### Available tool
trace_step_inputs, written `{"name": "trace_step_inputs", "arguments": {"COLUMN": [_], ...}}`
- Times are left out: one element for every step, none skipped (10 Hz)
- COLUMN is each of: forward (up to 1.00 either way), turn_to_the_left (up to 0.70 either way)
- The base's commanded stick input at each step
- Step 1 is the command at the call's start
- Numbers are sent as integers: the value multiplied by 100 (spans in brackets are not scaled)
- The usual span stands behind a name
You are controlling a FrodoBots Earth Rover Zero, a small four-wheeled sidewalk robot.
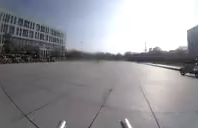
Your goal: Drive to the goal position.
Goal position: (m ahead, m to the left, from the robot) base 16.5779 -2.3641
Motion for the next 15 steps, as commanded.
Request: {"name": "trace_step_inputs", "arguments": {"forward": [70,70,70,70,70,70,70,70,70,70,70,70,70,70,70], "turn_to_the_left": [0,0,0,0,0,0,0,0,0,0,0,0,0,0,0]}}
